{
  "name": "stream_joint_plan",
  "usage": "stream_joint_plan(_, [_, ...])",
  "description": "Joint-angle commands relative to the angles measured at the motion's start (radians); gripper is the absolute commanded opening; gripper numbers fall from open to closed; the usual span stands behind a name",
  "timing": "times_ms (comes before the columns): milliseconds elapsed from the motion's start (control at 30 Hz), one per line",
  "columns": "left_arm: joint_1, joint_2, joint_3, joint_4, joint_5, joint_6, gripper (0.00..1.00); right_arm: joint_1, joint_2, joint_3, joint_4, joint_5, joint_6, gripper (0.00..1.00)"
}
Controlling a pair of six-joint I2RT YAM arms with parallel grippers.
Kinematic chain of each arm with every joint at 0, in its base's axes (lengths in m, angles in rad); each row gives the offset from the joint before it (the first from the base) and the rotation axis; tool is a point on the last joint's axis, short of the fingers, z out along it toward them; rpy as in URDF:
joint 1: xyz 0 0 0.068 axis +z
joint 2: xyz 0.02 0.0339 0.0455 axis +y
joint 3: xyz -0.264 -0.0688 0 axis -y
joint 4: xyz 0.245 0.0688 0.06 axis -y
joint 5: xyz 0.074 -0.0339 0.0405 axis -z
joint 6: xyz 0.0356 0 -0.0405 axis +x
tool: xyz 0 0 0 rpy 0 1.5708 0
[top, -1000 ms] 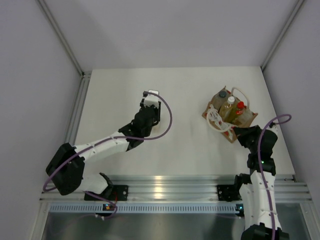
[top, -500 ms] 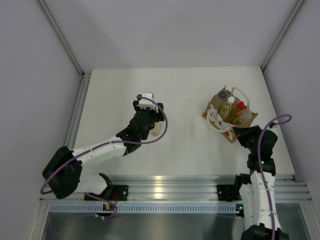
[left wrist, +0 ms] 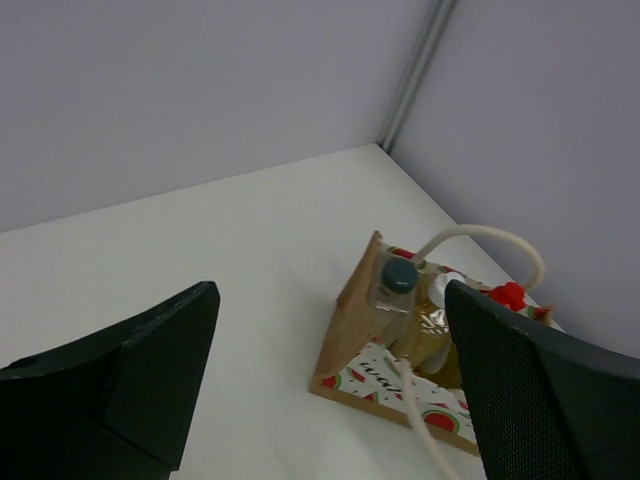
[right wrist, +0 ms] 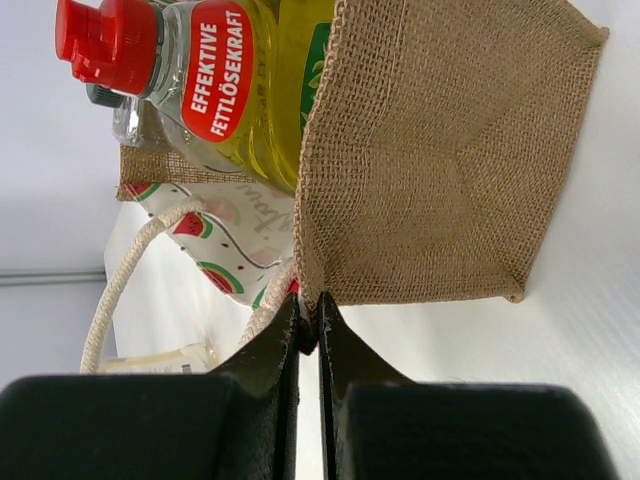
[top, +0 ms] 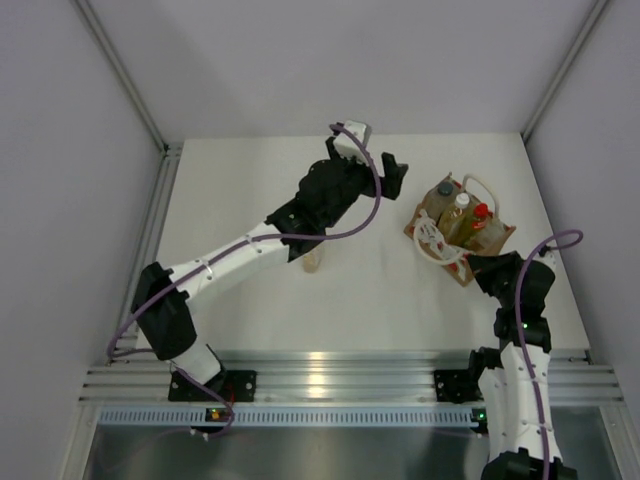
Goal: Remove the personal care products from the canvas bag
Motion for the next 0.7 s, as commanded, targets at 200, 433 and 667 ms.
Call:
stream_joint_plan(200, [-0.080, 0.344, 0.387, -0.144, 0.382, -0.021, 0.96, -0.007, -0.040, 0.015, -0.013, -0.004, 0.001, 0.00])
stream_joint_plan(433, [-0.111, 0.564, 0.590, -0.144, 0.535, 0.008, 0.91, -0.005, -0.063, 0.035, -0.067, -0.004, -0.024, 0.00])
stream_joint_plan(667, [-0.176, 0.687, 0.714, -0.142, 0.407, 0.068, 0.82, -0.007, -0.054, 0.046, -0.081, -0.028, -0.038, 0.00])
